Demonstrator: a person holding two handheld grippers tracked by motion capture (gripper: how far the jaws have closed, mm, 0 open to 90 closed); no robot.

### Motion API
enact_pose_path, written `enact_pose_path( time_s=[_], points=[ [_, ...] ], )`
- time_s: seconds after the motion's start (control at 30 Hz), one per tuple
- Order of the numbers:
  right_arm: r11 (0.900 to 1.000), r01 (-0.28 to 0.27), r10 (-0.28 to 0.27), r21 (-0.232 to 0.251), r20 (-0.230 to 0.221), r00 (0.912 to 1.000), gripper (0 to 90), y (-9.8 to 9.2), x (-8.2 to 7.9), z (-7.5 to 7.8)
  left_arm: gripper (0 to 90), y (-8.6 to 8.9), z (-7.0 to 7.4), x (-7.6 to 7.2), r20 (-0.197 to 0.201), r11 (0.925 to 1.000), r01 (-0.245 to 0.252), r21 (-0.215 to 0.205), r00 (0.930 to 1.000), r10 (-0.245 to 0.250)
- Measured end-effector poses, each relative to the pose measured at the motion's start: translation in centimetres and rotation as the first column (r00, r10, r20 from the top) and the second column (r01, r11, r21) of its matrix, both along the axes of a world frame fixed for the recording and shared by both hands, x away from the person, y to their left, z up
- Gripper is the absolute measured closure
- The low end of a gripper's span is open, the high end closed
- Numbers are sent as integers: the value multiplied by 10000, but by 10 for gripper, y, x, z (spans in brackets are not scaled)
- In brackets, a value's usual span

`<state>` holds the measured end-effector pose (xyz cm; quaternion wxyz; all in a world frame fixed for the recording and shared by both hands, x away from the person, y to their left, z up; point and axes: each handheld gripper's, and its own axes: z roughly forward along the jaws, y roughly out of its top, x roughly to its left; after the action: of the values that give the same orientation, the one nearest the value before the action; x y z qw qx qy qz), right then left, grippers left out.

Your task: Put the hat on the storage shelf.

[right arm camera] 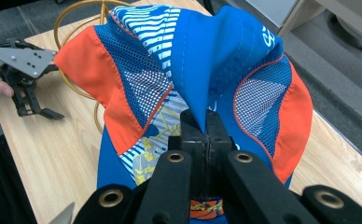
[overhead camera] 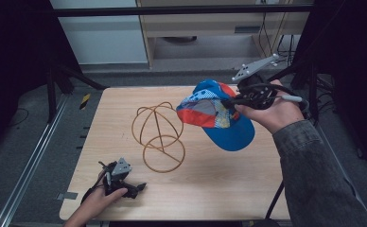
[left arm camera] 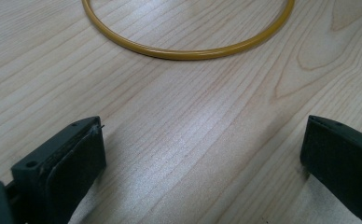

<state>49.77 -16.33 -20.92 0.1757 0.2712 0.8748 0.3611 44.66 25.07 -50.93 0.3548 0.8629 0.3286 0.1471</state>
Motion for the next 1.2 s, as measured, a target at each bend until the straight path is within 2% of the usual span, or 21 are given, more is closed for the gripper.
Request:
enact_pose_path(
  time_s=[0.37, 0.53, 0.63, 0.87, 1.2],
  points=[
    [9999, -127, 127, 52, 93, 9999, 900, 5, -1, 4, 0, 0, 0, 0, -1, 10000, -15, -4, 10000, 15],
    [9996, -254, 252, 112, 219, 9994, 900, 12, -2, 10, 0, 0, 0, 0, -1, 10000, -45, 0, 10000, 45],
    [9984, -456, 445, 344, 296, 9986, 900, 21, -2, 14, 0, 0, 0, 0, -3, 10000, -46, -4, 10000, 46],
    [9955, -886, 866, 323, 589, 9945, 900, 46, 2, 31, 0, 0, 0, 0, 13, 10000, -10, 49, 10000, 10],
    [9912, -1295, 1270, 287, 748, 9891, 900, 84, 12, 47, 0, 0, 0, 0, 24, 10000, -64, -12, 10000, 64]
  ],
)
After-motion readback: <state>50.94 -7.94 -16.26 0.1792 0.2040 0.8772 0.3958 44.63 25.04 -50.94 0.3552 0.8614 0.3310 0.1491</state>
